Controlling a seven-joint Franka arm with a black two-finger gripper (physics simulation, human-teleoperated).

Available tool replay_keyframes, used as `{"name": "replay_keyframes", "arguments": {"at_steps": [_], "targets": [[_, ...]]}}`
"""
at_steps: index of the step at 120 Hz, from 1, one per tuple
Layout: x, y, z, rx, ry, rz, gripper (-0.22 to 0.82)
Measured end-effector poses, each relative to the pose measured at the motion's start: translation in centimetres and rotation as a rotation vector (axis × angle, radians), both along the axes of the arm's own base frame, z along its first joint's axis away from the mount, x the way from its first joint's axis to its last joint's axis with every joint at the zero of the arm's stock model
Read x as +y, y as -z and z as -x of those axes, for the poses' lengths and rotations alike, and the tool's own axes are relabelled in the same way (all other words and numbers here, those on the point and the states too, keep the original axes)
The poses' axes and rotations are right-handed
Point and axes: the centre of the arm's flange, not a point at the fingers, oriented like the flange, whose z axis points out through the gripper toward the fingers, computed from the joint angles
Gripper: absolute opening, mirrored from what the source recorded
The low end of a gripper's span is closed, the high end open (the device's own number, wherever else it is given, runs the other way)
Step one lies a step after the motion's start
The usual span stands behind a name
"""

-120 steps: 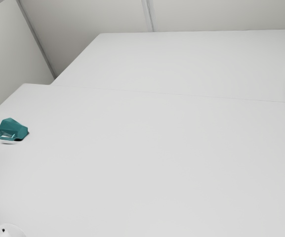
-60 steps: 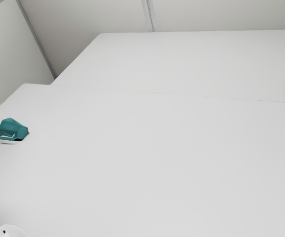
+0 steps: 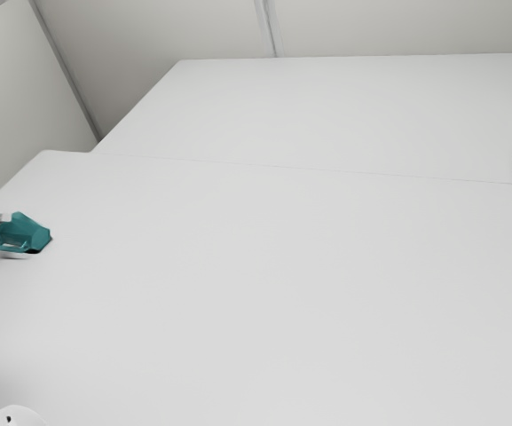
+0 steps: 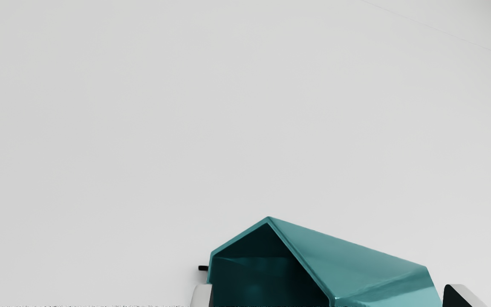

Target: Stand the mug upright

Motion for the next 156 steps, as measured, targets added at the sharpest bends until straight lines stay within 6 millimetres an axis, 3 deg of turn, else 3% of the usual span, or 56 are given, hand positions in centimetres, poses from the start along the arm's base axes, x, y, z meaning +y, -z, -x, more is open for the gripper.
{"name": "replay_keyframes", "arguments": {"at_steps": [40,91,132,156], "targets": [[-1.1,0.7,-0.5,0.028,0.012,0.059,0.57],[-2.0,1.3,-1.1,0.046,0.012,0.106,0.37],[-2.2,0.2,-1.3,0.055,0.009,0.119,0.14],[-2.5,-1.5,-1.3,0.061,0.008,0.114,-0.04]]}}
